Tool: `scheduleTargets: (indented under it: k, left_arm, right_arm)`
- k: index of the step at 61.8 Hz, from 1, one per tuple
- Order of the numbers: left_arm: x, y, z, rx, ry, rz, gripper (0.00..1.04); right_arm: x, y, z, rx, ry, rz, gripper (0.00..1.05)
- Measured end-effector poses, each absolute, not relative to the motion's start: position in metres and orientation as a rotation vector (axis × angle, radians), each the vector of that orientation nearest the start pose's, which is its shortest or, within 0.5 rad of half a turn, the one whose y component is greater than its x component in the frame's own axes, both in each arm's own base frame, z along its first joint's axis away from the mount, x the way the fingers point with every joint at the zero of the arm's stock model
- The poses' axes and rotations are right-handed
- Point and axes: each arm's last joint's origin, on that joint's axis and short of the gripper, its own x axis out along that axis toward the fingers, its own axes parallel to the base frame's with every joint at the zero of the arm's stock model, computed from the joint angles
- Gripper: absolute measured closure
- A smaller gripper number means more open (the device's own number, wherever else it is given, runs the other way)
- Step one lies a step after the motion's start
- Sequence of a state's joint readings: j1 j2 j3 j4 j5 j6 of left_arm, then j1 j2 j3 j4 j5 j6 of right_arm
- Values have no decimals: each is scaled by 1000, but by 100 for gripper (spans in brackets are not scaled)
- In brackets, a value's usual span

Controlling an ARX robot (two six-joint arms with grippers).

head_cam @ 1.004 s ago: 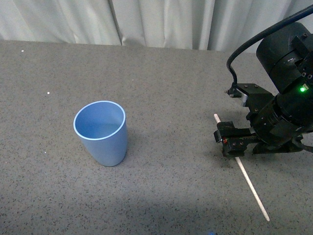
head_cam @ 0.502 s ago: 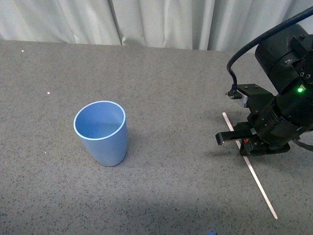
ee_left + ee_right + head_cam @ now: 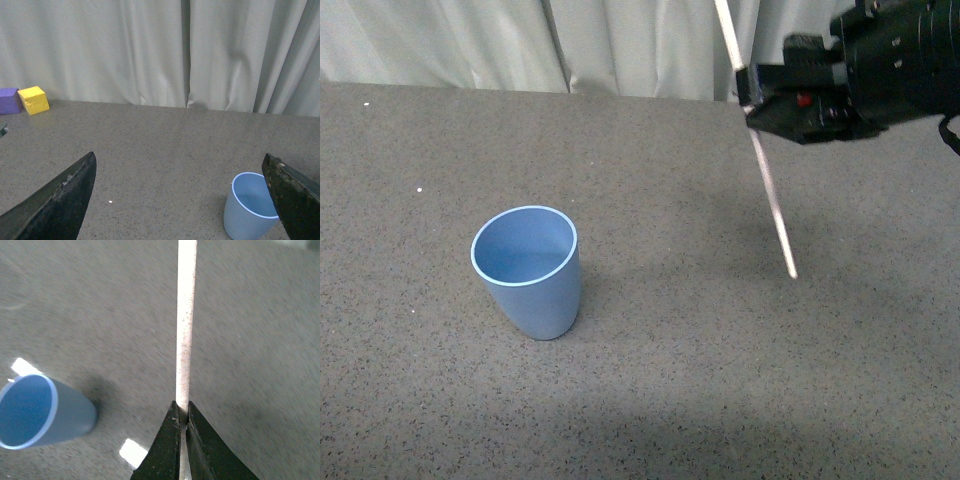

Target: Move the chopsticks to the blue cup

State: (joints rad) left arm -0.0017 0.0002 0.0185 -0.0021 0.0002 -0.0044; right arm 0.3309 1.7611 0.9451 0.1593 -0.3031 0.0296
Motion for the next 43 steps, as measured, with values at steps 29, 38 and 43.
scheduleTargets:
  k: [29, 38, 43]
  left_arm:
    - [97, 0, 170, -4, -16, -2, 7]
    - [97, 0, 170, -4, -16, -2, 7]
    - [97, 0, 170, -4, -16, -2, 7]
  right_arm:
    - [315, 199, 192, 29, 182, 1050, 104]
    - [315, 215, 173, 51, 195, 1087, 104]
    - [316, 224, 165, 74, 205, 1109, 104]
